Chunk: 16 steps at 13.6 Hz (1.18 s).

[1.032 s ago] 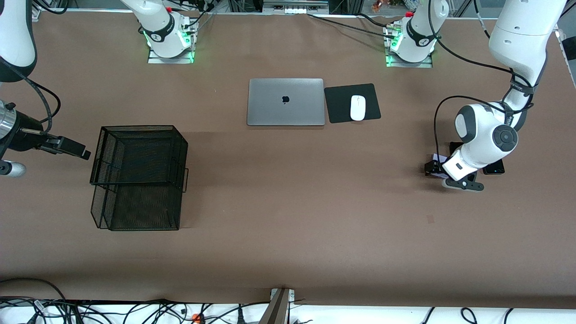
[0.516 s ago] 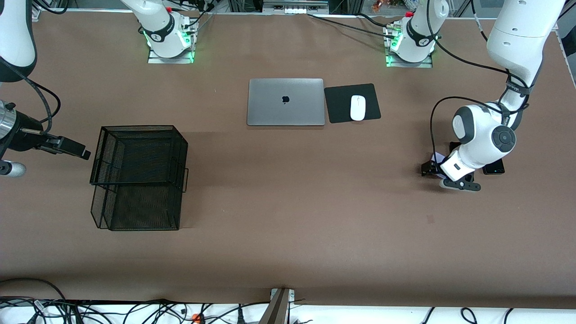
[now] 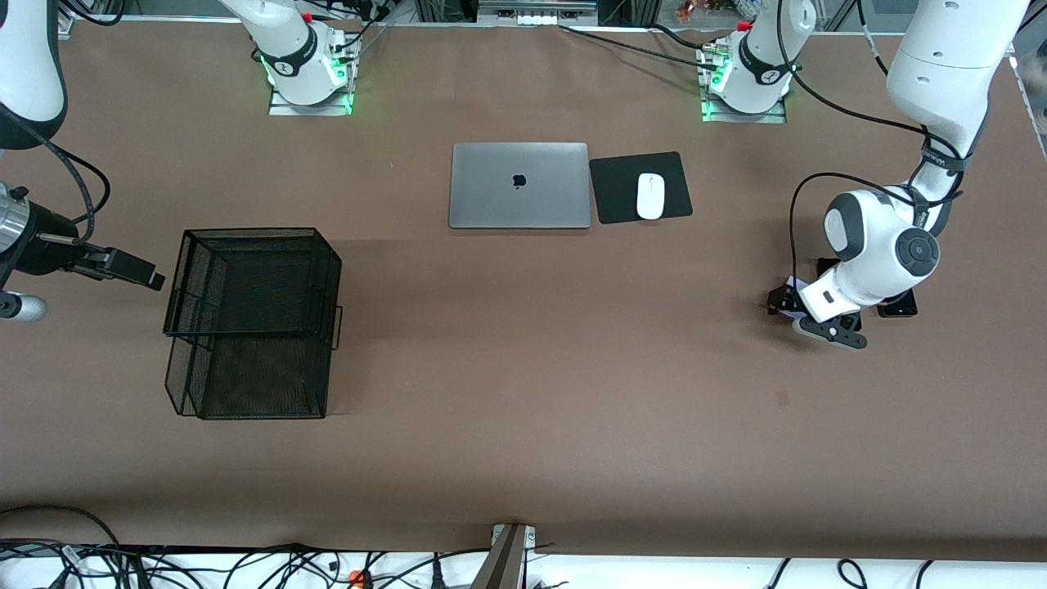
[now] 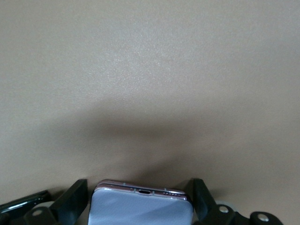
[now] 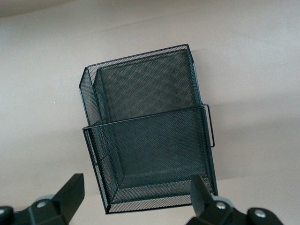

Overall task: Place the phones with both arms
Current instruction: 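Lift the white phone upright with the left gripper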

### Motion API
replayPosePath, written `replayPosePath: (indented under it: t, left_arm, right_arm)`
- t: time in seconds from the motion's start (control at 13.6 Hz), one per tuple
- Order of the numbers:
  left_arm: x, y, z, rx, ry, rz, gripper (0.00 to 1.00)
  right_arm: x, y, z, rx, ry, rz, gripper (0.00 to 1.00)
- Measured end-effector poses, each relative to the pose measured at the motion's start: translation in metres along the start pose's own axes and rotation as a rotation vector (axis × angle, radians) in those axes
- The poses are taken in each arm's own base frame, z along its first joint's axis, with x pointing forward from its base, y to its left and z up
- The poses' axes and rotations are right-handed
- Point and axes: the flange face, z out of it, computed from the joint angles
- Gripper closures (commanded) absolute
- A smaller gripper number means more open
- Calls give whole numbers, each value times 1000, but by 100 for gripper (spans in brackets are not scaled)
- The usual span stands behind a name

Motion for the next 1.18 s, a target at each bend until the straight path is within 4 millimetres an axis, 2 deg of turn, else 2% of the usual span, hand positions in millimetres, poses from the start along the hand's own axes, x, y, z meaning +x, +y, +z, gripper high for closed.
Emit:
replayPosePath:
  t: [0.37, 0.74, 1.18]
  left_arm:
    - [-14, -12, 0, -4, -12, 55, 0]
    - [-34, -6, -3, -11, -30, 47, 0]
    - [-41, -9, 3, 8, -6, -4, 0]
  right_arm:
    - [0, 0, 0, 0, 0, 0, 0]
    - [0, 0, 0, 0, 0, 0, 0]
    - [0, 0, 0, 0, 0, 0, 0]
